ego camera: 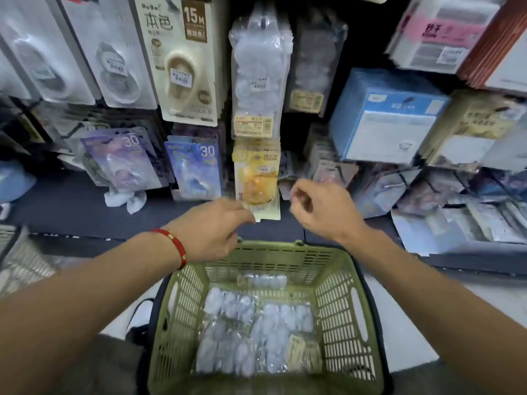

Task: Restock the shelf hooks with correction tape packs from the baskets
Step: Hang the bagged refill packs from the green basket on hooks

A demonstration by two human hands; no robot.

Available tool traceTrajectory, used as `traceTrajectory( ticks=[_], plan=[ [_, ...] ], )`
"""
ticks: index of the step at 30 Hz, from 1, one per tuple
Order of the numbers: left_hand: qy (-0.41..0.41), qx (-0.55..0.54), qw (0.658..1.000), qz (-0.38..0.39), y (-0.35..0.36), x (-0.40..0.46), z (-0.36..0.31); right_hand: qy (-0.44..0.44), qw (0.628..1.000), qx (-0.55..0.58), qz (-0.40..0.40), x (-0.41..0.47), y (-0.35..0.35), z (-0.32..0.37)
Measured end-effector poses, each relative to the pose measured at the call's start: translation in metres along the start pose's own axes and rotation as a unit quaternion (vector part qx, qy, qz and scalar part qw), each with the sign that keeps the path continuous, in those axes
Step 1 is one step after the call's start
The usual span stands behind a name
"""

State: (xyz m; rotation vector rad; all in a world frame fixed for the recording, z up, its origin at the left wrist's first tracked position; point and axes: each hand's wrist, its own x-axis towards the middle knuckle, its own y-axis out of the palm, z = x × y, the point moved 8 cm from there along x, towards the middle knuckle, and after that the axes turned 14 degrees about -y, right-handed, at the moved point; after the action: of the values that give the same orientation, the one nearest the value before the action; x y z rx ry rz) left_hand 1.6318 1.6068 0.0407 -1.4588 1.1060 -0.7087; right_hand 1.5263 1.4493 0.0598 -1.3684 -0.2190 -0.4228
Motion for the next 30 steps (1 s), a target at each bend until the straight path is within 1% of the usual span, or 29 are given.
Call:
traceTrajectory(
  ticks=[1,2,3,5,6,7,8,9,10,11,12,14,15,17,19,21,25,28,30],
  plan=[
    [-0.003,0.033,0.998,0.056,0.025,-0.008,-0.001,0.022,0.993,0.043,0.104,-0.022,0.035,0.000],
    [-0.008,0.061,0.992,0.114,0.050,-0.017,-0.002,0.037,0.973,0.083,0.213,-0.050,0.072,0.002],
    [-0.013,0.086,0.981,0.173,0.077,-0.027,-0.002,0.049,0.942,0.114,0.312,-0.082,0.107,0.006],
    [-0.029,0.114,0.956,0.267,0.126,-0.046,-0.003,0.091,0.863,0.140,0.477,-0.154,0.169,0.009],
    [-0.042,0.117,0.948,0.294,0.147,-0.052,-0.003,0.117,0.820,0.137,0.544,-0.190,0.194,0.008],
    [-0.057,0.112,0.942,0.313,0.167,-0.057,-0.003,0.144,0.781,0.130,0.593,-0.224,0.214,0.006],
    [-0.076,0.099,0.938,0.323,0.184,-0.061,-0.003,0.169,0.754,0.127,0.622,-0.251,0.230,0.003],
    [-0.097,0.078,0.936,0.329,0.200,-0.064,-0.002,0.194,0.741,0.130,0.629,-0.270,0.242,0.001],
    [-0.122,0.051,0.933,0.334,0.215,-0.068,-0.001,0.220,0.741,0.140,0.619,-0.281,0.252,-0.001],
    [-0.151,0.020,0.930,0.335,0.229,-0.073,0.001,0.241,0.753,0.146,0.595,-0.285,0.261,-0.003],
    [-0.183,-0.013,0.926,0.329,0.240,-0.078,0.005,0.255,0.773,0.144,0.563,-0.285,0.267,-0.006],
    [-0.241,-0.064,0.918,0.309,0.256,-0.088,0.015,0.264,0.809,0.122,0.510,-0.279,0.276,-0.011],
    [-0.264,-0.079,0.913,0.302,0.262,-0.092,0.019,0.263,0.818,0.112,0.500,-0.278,0.280,-0.012],
    [-0.296,-0.095,0.904,0.293,0.270,-0.098,0.027,0.239,0.821,0.096,0.509,-0.280,0.287,-0.007],
    [-0.307,-0.108,0.899,0.292,0.274,-0.098,0.030,0.199,0.817,0.083,0.535,-0.282,0.295,0.000],
    [-0.315,-0.124,0.896,0.288,0.274,-0.095,0.032,0.180,0.812,0.091,0.548,-0.284,0.299,0.006],
    [-0.325,-0.139,0.893,0.280,0.276,-0.089,0.033,0.195,0.817,0.136,0.525,-0.282,0.296,0.005],
    [-0.331,-0.150,0.888,0.282,0.278,-0.089,0.032,0.215,0.819,0.145,0.512,-0.285,0.292,0.004],
    [-0.334,-0.162,0.884,0.284,0.277,-0.089,0.031,0.214,0.815,0.148,0.518,-0.288,0.292,0.005]
  ],
)
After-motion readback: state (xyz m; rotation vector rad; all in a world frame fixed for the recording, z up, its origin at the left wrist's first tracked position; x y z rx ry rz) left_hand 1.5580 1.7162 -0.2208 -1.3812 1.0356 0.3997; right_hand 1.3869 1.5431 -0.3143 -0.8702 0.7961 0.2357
